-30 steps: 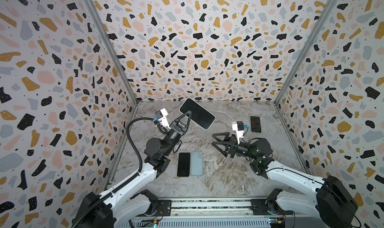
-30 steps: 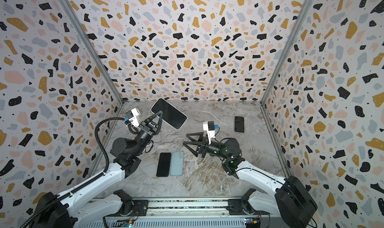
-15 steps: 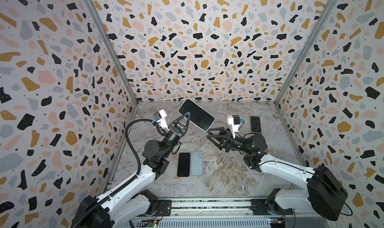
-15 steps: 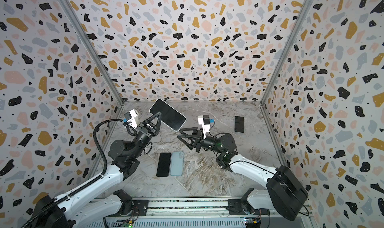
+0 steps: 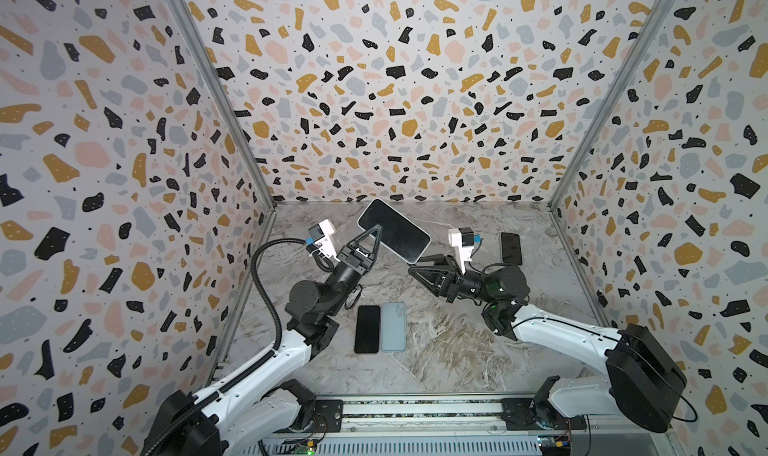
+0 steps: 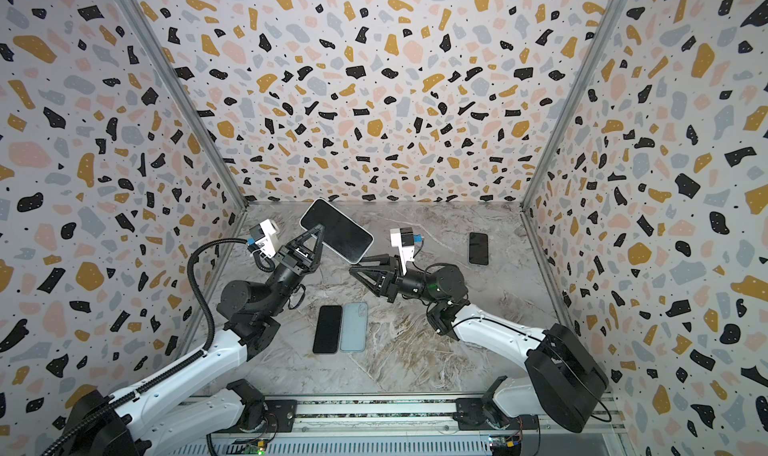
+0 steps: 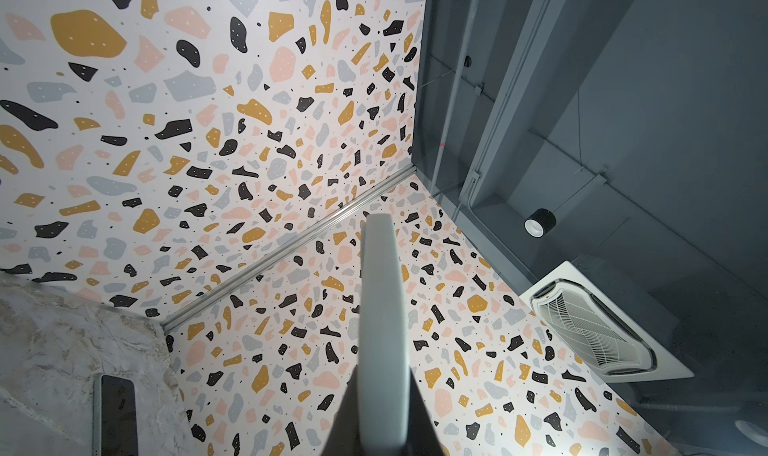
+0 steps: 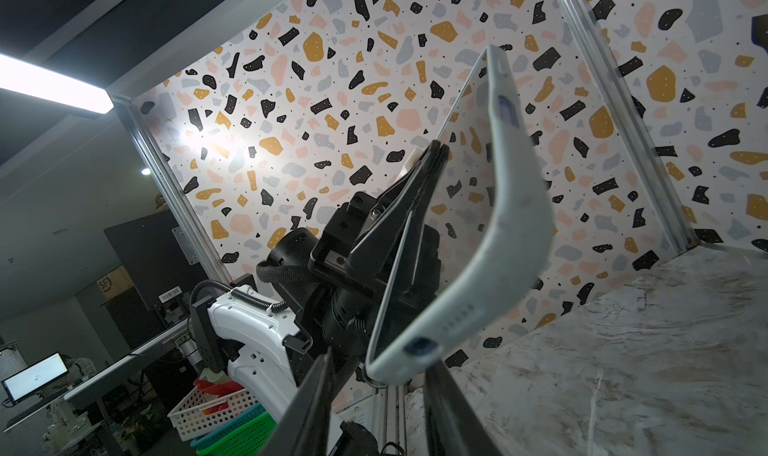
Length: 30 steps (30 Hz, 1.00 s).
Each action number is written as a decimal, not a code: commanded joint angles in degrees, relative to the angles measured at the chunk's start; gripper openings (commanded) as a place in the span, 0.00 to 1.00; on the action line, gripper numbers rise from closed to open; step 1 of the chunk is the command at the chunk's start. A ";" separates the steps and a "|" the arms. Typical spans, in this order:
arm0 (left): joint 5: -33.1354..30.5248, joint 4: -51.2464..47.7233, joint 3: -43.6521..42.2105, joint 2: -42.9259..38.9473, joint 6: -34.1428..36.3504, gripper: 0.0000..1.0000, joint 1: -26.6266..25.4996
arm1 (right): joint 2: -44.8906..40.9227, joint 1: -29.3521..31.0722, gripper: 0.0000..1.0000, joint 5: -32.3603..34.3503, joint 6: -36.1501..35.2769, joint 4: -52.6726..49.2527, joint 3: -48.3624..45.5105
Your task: Take the phone out of the phone case
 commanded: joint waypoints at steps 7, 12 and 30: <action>-0.45 6.52 -0.08 -0.78 0.58 0.00 -0.64 | 0.35 0.29 0.31 -0.48 0.96 2.89 2.56; -0.31 6.81 -0.17 -0.35 0.69 0.00 -0.78 | 0.84 0.29 0.27 -0.65 1.31 3.20 2.86; -0.56 -1.79 2.55 0.02 0.55 0.00 -1.10 | -0.10 0.24 0.10 -2.05 -1.44 2.22 0.40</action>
